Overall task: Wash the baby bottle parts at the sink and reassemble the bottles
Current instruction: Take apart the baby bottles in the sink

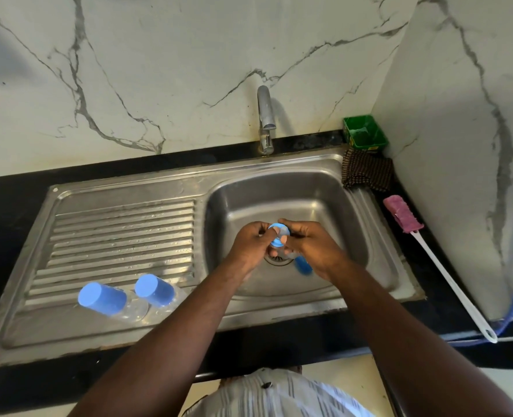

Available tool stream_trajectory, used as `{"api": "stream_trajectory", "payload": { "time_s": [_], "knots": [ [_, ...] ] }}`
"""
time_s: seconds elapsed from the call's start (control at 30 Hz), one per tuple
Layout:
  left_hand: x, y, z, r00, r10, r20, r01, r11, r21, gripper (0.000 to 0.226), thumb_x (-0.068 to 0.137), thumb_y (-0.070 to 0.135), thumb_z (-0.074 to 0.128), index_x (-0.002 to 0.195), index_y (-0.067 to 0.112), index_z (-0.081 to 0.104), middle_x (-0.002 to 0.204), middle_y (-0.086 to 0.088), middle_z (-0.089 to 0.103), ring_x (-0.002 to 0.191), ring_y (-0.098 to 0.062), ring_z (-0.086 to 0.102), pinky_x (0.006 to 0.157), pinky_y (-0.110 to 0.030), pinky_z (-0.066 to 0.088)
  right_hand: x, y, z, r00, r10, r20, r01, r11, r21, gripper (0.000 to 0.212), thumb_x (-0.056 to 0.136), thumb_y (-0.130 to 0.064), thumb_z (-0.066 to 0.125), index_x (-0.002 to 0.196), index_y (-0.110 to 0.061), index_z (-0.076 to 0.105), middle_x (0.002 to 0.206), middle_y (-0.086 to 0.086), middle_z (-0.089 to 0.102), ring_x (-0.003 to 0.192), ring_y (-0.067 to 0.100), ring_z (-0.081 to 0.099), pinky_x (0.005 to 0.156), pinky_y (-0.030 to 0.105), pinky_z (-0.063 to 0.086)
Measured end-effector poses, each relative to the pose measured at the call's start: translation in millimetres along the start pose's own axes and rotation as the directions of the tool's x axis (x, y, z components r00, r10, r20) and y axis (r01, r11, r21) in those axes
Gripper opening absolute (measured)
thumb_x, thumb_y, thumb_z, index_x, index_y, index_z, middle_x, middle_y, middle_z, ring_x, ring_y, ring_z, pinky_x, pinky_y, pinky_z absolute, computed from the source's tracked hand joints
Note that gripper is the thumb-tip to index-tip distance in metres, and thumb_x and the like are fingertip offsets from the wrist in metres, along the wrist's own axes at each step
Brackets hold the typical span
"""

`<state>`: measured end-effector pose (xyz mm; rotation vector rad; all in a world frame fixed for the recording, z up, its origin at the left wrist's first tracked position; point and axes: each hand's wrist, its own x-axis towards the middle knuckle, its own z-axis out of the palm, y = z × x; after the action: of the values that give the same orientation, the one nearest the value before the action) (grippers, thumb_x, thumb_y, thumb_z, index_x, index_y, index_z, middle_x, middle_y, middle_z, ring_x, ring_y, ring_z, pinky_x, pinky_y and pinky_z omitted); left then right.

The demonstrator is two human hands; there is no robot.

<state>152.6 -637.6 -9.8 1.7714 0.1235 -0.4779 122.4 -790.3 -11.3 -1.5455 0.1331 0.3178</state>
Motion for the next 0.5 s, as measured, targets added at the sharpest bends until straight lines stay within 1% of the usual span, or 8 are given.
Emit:
{"api": "stream_trajectory", "payload": {
  "time_s": [0.1,0.17,0.23,0.3,0.37,0.43,0.5],
  "knots": [
    [-1.3,2.8,2.3,0.999,0.044,-0.006,-0.044,0.997,0.064,0.023,0.100,0.021,0.059,0.105,-0.001,0.066,0.082,-0.009,0.069,0.051,-0.010,0.060,0.067,-0.036,0.056,0.4,-0.7,8.6,0.990,0.013,-0.141,-0.016,1.000,-0.017,0.019,0.092,-0.007,0.065,0.105,-0.016,0.076,0.091,0.008,0.076,0.090,0.031,0.072,0.084,0.043,0.060],
    [-3.7,4.3,4.6,0.997,0.074,-0.021,-0.072,0.995,0.069,0.022,0.100,0.020,0.059,0.106,-0.001,0.065,0.082,-0.007,0.068,0.052,-0.010,0.061,0.061,-0.029,0.056,2.0,-2.7,13.4,0.971,0.016,-0.237,-0.027,0.999,-0.046,0.017,0.090,-0.008,0.065,0.099,-0.018,0.075,0.088,0.007,0.076,0.087,0.030,0.073,0.078,0.042,0.062],
    [-6.3,4.2,6.5,0.995,0.093,-0.032,-0.091,0.994,0.061,0.022,0.100,0.019,0.060,0.107,-0.001,0.065,0.085,-0.006,0.069,0.059,-0.015,0.064,0.057,-0.023,0.056,6.9,-0.9,14.8,0.958,0.014,-0.287,-0.052,0.991,-0.126,0.015,0.086,-0.010,0.068,0.098,-0.018,0.073,0.089,0.002,0.075,0.084,0.024,0.073,0.077,0.041,0.062],
    [-6.5,2.6,7.4,0.994,0.104,-0.022,-0.103,0.994,0.038,0.022,0.100,0.018,0.061,0.109,-0.002,0.064,0.088,-0.008,0.069,0.063,-0.019,0.066,0.060,-0.026,0.057,10.4,-2.3,15.2,0.950,0.008,-0.313,-0.082,0.971,-0.226,0.020,0.081,-0.011,0.071,0.099,-0.019,0.071,0.092,-0.002,0.074,0.086,0.018,0.071,0.079,0.042,0.062],
    [-5.4,0.6,6.0,0.994,0.105,-0.009,-0.105,0.994,0.011,0.023,0.099,0.018,0.063,0.110,-0.002,0.065,0.089,-0.013,0.071,0.059,-0.015,0.065,0.063,-0.029,0.058,13.5,-3.7,15.4,0.942,0.015,-0.334,-0.110,0.957,-0.269,0.024,0.079,-0.010,0.070,0.100,-0.019,0.069,0.094,-0.003,0.072,0.088,0.017,0.070,0.078,0.043,0.062],
    [-4.5,-0.1,4.5,0.995,0.102,0.008,-0.102,0.995,-0.008,0.024,0.097,0.019,0.065,0.111,-0.001,0.065,0.093,-0.019,0.072,0.060,-0.015,0.065,0.067,-0.034,0.058,14.4,-4.3,14.8,0.936,0.007,-0.351,-0.119,0.947,-0.299,0.024,0.079,-0.009,0.069,0.101,-0.018,0.069,0.096,-0.002,0.072,0.089,0.017,0.070,0.077,0.038,0.061],
    [-3.9,0.2,0.9,0.995,0.094,0.036,-0.093,0.996,-0.013,0.023,0.098,0.019,0.064,0.111,0.001,0.066,0.093,-0.016,0.073,0.063,-0.015,0.066,0.072,-0.037,0.058,12.4,-4.5,13.9,0.942,-0.008,-0.335,-0.099,0.949,-0.298,0.021,0.082,-0.010,0.072,0.100,-0.020,0.072,0.094,-0.004,0.073,0.087,0.015,0.071,0.073,0.031,0.060]
  ]
}}
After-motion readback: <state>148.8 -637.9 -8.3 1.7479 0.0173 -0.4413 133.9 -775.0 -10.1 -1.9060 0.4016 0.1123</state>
